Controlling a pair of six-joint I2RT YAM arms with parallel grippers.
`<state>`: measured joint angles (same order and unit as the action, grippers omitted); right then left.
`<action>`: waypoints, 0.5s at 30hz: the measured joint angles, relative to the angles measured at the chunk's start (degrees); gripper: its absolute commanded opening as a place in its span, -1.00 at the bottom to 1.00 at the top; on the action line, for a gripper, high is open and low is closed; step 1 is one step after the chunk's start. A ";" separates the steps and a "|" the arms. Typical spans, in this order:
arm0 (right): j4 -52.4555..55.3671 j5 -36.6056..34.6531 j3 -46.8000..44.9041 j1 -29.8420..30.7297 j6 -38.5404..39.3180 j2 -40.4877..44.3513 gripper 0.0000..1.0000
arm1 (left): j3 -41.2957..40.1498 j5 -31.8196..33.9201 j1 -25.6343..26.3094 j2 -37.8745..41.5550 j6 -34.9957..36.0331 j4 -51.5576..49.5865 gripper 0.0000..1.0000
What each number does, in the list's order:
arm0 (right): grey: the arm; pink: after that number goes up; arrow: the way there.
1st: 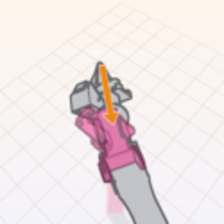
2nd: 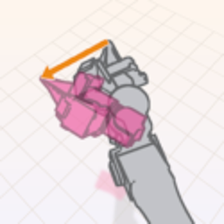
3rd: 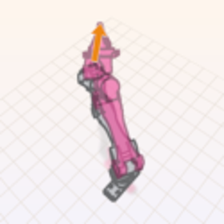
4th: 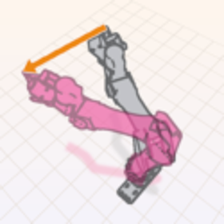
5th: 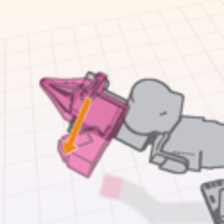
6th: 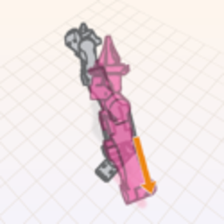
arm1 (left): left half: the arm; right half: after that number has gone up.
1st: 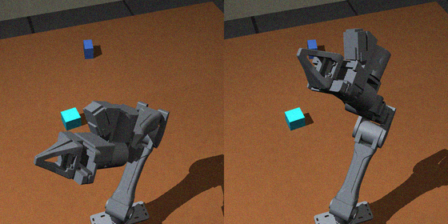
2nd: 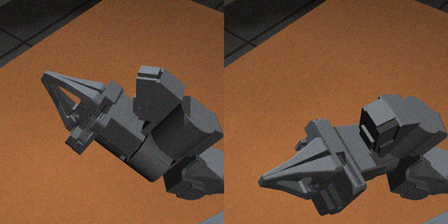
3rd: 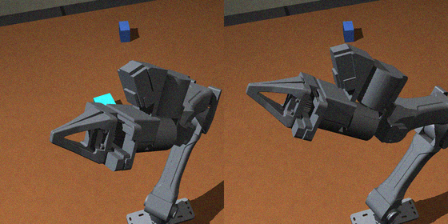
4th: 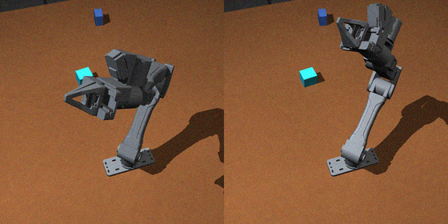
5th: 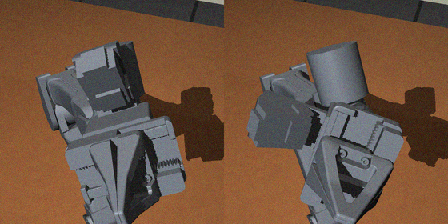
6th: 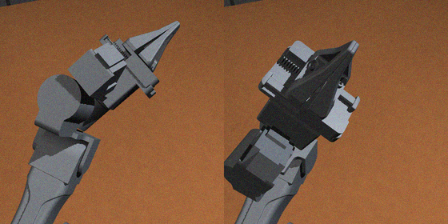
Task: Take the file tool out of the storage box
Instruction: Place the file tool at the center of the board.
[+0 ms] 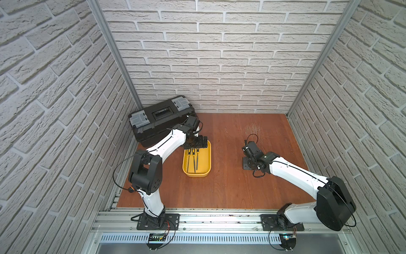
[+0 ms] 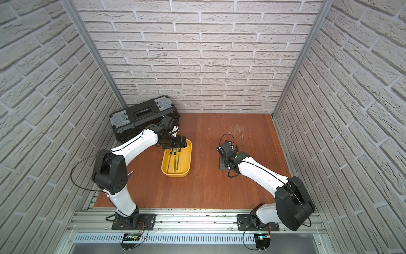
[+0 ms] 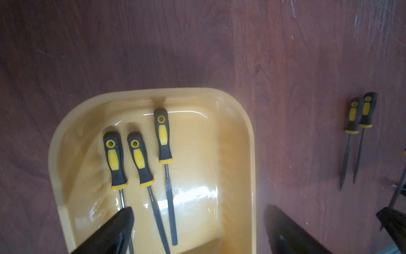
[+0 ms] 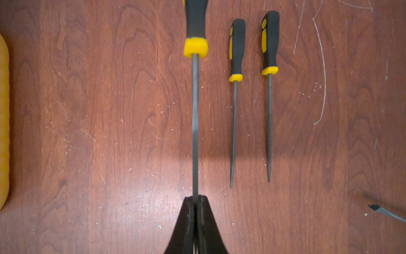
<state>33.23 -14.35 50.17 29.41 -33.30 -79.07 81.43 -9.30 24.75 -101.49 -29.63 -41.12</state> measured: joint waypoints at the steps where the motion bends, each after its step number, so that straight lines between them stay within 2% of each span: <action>1: -0.31 0.37 -0.02 -0.39 0.33 -0.35 -0.94 | -0.22 -0.11 0.00 0.35 0.11 0.02 0.97; 15: -3.93 3.26 -0.17 -2.43 1.49 -6.34 -0.94 | -2.12 -0.42 0.00 2.99 0.50 0.92 0.97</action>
<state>29.30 -11.09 50.00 26.98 -31.81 -85.41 79.31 -9.72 24.75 -98.50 -29.12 -40.21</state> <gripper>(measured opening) 0.069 0.985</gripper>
